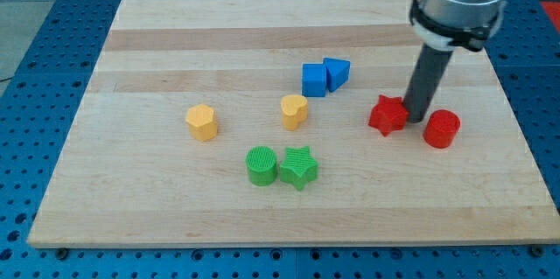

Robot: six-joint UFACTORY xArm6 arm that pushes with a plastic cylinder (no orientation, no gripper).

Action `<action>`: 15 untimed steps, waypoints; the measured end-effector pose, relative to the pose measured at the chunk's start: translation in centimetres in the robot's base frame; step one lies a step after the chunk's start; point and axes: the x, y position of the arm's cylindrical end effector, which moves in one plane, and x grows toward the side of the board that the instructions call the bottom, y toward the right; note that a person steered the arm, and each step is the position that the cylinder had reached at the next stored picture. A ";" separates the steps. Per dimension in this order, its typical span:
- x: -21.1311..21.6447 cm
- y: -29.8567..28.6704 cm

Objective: Push the red circle into the green star

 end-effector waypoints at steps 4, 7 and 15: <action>2.5 4.4; 3.9 -2.5; 4.9 -7.9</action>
